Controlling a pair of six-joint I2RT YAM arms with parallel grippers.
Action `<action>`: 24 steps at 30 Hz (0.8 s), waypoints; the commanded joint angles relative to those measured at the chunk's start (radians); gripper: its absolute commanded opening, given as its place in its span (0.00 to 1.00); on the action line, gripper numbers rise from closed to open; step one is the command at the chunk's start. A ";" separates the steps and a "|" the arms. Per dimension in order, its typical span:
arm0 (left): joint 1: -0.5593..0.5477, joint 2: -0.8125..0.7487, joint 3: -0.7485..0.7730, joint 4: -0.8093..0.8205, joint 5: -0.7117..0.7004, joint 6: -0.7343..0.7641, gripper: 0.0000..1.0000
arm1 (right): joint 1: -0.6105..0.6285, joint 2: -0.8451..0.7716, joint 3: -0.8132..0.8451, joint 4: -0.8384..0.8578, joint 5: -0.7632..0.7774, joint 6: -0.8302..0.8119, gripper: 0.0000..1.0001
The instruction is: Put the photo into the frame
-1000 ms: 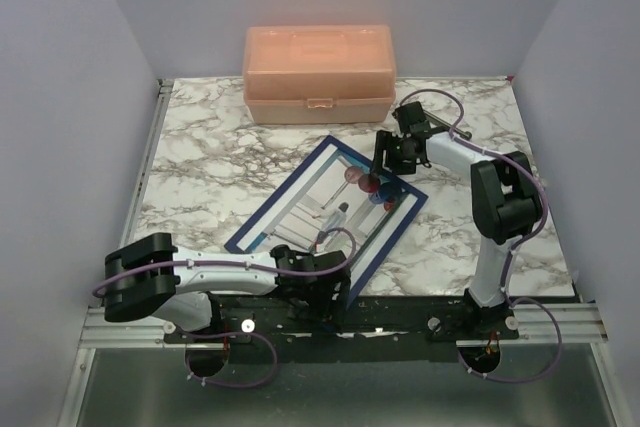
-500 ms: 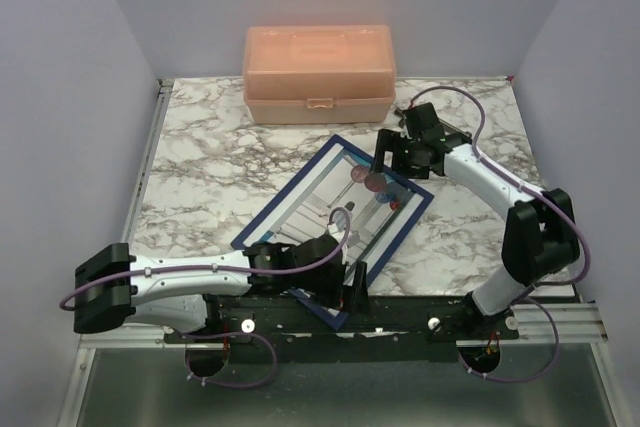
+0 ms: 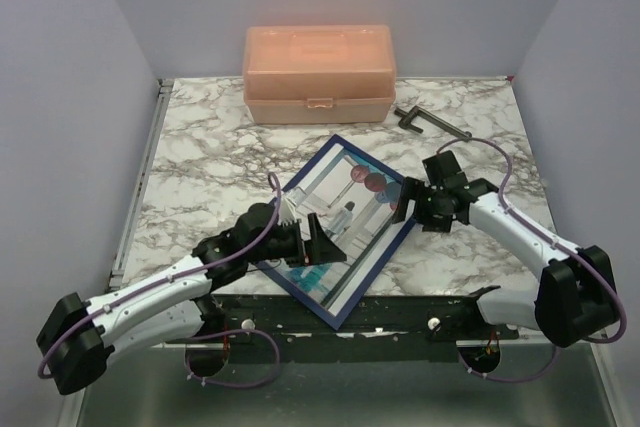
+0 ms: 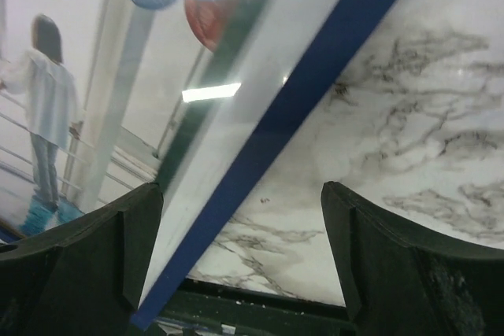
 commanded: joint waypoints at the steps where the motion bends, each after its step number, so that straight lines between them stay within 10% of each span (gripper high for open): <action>1: 0.126 -0.124 0.025 -0.067 0.067 0.063 0.92 | -0.001 -0.050 -0.101 0.000 -0.055 0.085 0.87; 24: 0.313 -0.139 0.248 -0.705 -0.328 0.306 0.93 | 0.005 0.204 -0.108 0.167 -0.089 0.032 0.36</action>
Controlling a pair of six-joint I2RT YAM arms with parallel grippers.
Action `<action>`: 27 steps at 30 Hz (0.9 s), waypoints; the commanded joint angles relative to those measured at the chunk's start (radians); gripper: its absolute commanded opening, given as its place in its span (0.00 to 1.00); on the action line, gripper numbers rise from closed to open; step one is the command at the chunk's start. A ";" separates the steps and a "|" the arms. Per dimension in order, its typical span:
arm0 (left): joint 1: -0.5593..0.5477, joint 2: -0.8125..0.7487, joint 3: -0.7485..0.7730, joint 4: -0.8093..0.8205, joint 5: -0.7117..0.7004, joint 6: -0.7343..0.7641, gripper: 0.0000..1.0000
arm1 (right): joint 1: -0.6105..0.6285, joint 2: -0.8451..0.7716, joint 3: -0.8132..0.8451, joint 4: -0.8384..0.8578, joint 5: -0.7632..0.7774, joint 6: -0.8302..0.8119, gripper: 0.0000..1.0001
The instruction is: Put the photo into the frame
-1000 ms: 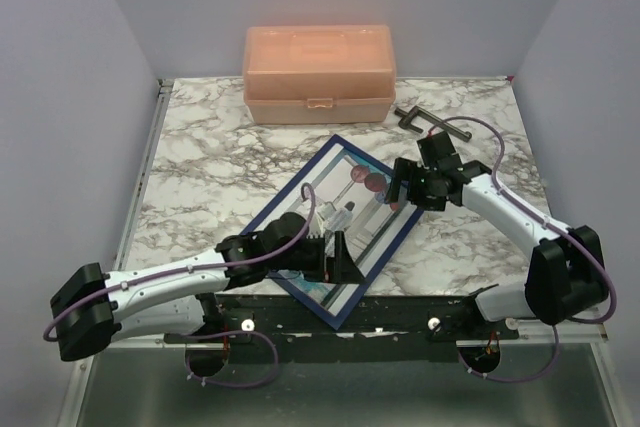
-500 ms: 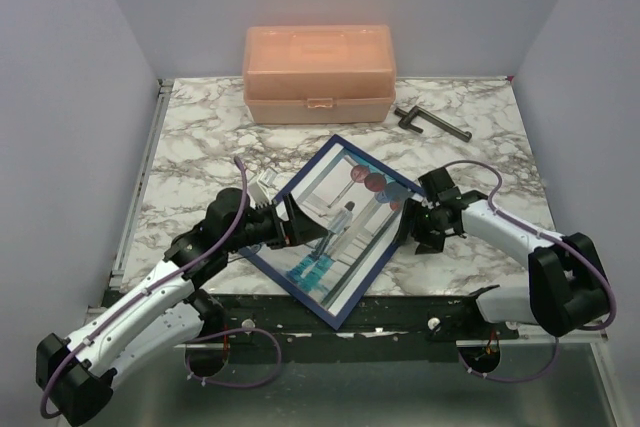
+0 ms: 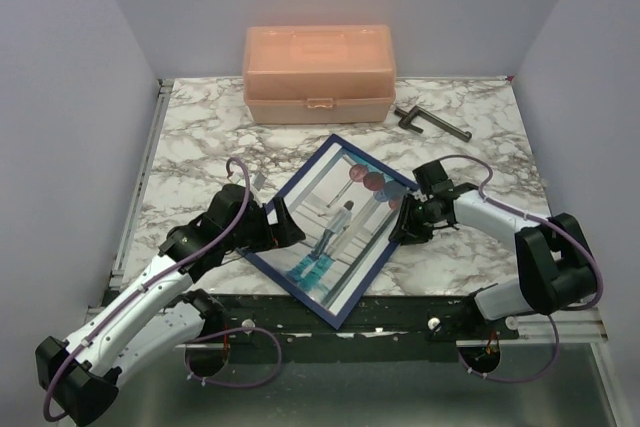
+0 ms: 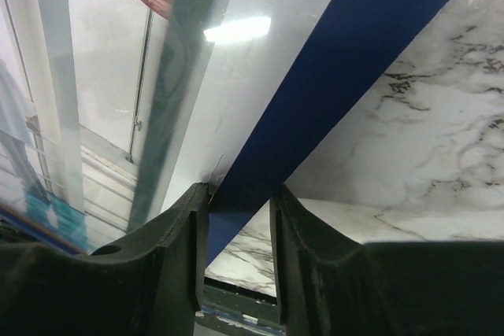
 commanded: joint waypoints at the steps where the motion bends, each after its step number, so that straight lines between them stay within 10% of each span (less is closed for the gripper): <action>1: 0.021 0.022 0.065 -0.164 -0.180 0.061 0.93 | 0.005 0.064 0.023 0.031 0.074 -0.061 0.36; 12: 0.157 0.083 0.041 -0.191 -0.189 0.110 0.94 | 0.005 0.199 0.229 -0.073 0.271 -0.228 0.03; 19: 0.266 0.177 -0.010 -0.136 -0.144 0.121 0.94 | 0.005 0.286 0.345 -0.103 0.403 -0.310 0.01; 25: 0.302 0.273 -0.019 -0.089 -0.178 0.118 0.94 | 0.004 0.323 0.414 -0.117 0.356 -0.261 0.19; 27: 0.305 0.308 -0.023 -0.060 -0.177 0.120 0.94 | 0.004 0.323 0.416 -0.120 0.285 -0.244 0.49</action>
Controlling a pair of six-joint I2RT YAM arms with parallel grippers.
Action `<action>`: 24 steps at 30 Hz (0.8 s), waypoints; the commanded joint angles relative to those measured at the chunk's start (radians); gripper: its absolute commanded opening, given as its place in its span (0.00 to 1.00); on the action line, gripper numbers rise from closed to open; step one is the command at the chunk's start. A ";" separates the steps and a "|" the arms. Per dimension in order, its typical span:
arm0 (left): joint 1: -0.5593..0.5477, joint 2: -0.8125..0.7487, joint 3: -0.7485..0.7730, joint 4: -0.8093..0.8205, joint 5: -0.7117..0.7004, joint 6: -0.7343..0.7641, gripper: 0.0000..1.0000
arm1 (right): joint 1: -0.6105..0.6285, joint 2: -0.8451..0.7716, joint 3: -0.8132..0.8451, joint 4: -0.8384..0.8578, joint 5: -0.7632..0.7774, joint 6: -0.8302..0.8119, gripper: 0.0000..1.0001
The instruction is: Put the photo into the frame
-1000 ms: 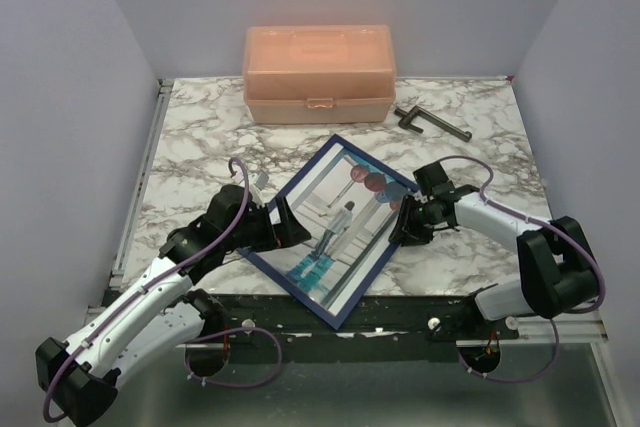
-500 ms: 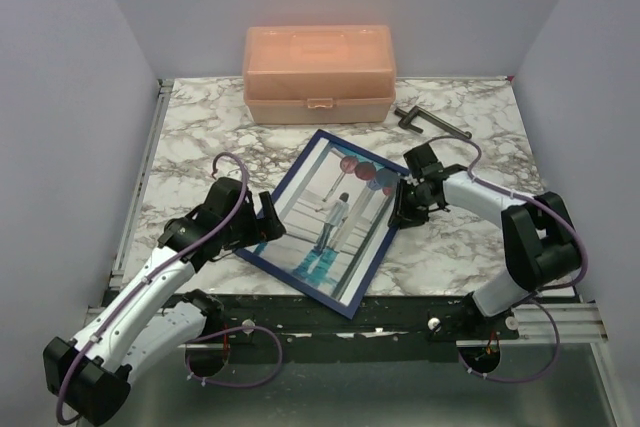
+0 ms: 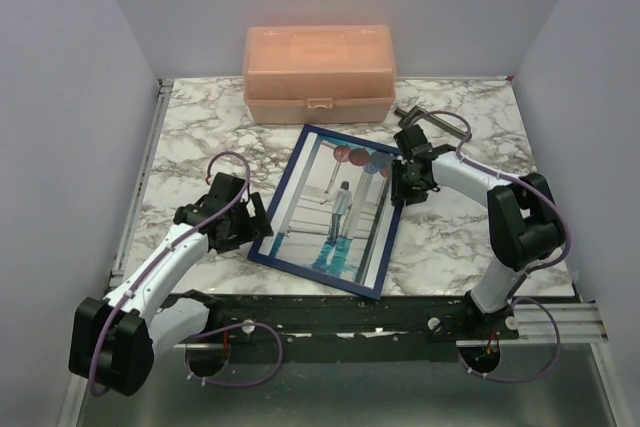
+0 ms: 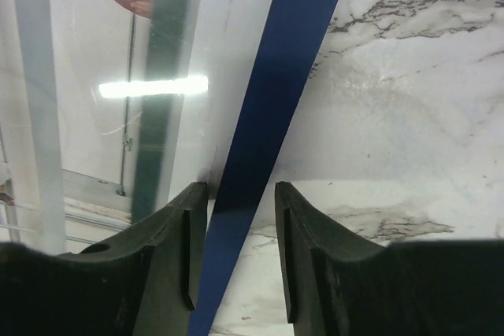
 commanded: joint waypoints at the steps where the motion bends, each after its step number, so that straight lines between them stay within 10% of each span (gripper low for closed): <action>1: 0.014 0.066 -0.015 0.087 -0.009 0.017 0.93 | -0.003 0.028 0.022 -0.036 -0.041 -0.002 0.54; 7: 0.014 0.142 -0.038 0.193 0.061 0.027 0.92 | -0.017 -0.051 -0.072 0.026 -0.215 0.067 0.72; 24: -0.001 0.190 -0.167 0.395 0.270 -0.020 0.81 | -0.035 -0.048 -0.183 0.208 -0.525 0.153 0.80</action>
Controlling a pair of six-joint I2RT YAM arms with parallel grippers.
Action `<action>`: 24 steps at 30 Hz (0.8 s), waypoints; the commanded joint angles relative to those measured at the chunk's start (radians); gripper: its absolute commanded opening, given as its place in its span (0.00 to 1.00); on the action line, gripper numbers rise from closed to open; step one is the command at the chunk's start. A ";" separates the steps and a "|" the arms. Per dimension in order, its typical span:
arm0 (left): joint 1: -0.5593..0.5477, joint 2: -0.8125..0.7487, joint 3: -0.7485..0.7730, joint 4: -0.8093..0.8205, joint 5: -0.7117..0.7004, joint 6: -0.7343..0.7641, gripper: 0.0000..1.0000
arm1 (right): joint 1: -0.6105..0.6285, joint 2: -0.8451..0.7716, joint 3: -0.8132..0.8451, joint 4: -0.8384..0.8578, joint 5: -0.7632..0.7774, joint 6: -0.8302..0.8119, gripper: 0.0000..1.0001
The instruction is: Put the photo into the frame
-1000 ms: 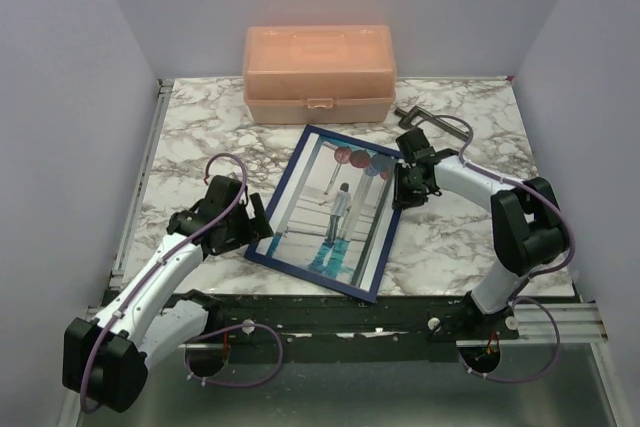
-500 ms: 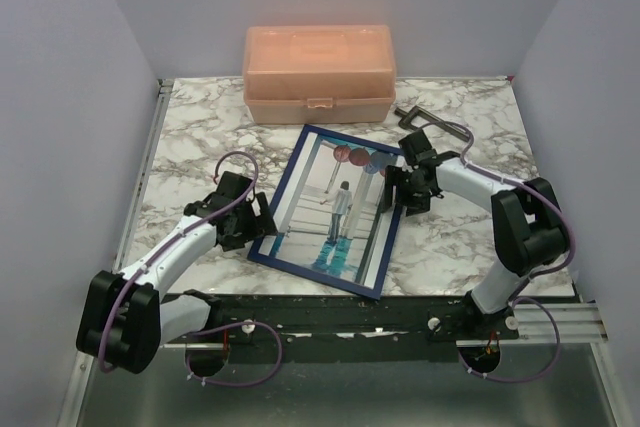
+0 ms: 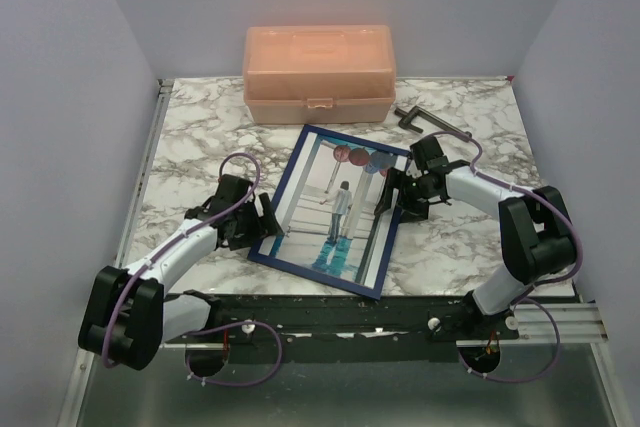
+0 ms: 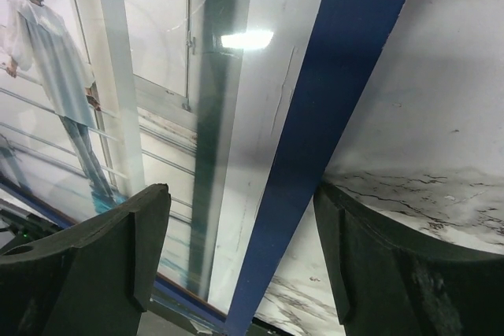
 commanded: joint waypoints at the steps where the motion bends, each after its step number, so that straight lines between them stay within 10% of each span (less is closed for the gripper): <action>1: -0.023 -0.005 -0.092 0.108 0.132 -0.043 0.80 | 0.017 0.058 0.005 0.086 -0.134 0.033 0.80; 24: -0.345 -0.071 -0.155 0.148 0.081 -0.284 0.77 | 0.017 0.144 0.142 0.033 -0.102 -0.012 0.82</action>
